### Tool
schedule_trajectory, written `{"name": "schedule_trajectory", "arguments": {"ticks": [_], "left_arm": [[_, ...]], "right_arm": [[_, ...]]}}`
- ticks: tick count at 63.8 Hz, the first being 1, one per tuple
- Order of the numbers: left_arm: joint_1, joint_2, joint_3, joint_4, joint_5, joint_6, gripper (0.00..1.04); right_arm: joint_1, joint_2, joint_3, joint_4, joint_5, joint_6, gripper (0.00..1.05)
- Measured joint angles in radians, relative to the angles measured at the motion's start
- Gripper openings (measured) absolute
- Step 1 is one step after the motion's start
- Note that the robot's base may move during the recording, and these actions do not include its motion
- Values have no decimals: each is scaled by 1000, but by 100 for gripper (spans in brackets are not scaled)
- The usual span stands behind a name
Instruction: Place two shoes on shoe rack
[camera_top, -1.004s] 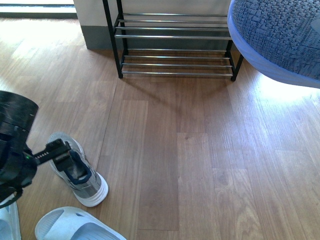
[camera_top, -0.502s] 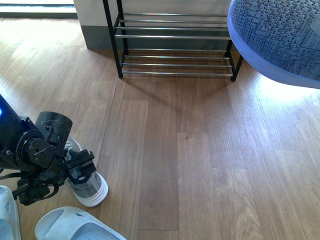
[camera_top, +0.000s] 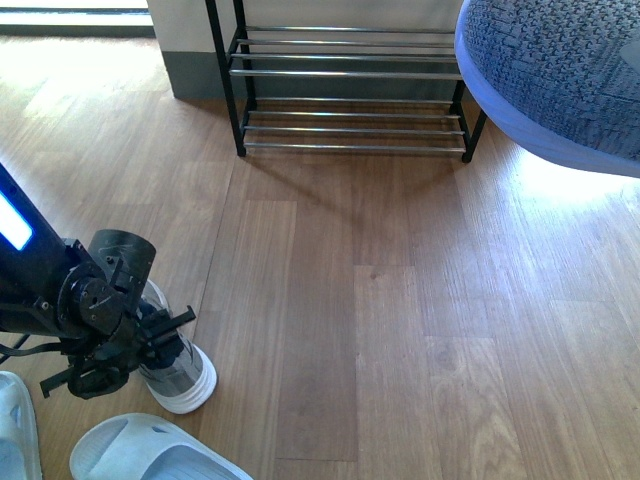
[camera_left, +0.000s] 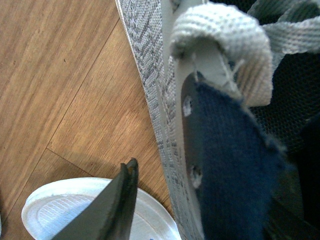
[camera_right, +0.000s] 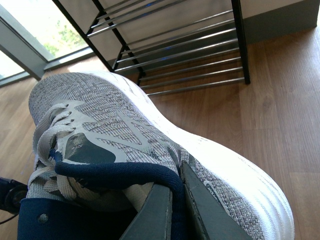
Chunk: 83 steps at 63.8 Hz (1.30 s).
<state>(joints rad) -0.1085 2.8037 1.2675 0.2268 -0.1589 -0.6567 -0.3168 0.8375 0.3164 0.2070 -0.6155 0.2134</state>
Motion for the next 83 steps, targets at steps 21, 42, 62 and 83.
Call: {"name": "schedule_trajectory", "arguments": {"ticks": [21, 42, 62, 83], "left_arm": [[-18, -66, -105, 56, -84, 76, 2], [-45, -551, -456, 253, -176, 286, 2], [-117, -1319, -790, 74, -319, 394, 2], [-306, -1924, -808, -328, -529, 386, 2]], "right_arm": [[0, 0, 0, 0, 0, 0, 1], [0, 0, 0, 0, 0, 0, 1], [0, 0, 0, 0, 0, 0, 1], [0, 0, 0, 0, 0, 0, 1]]}}
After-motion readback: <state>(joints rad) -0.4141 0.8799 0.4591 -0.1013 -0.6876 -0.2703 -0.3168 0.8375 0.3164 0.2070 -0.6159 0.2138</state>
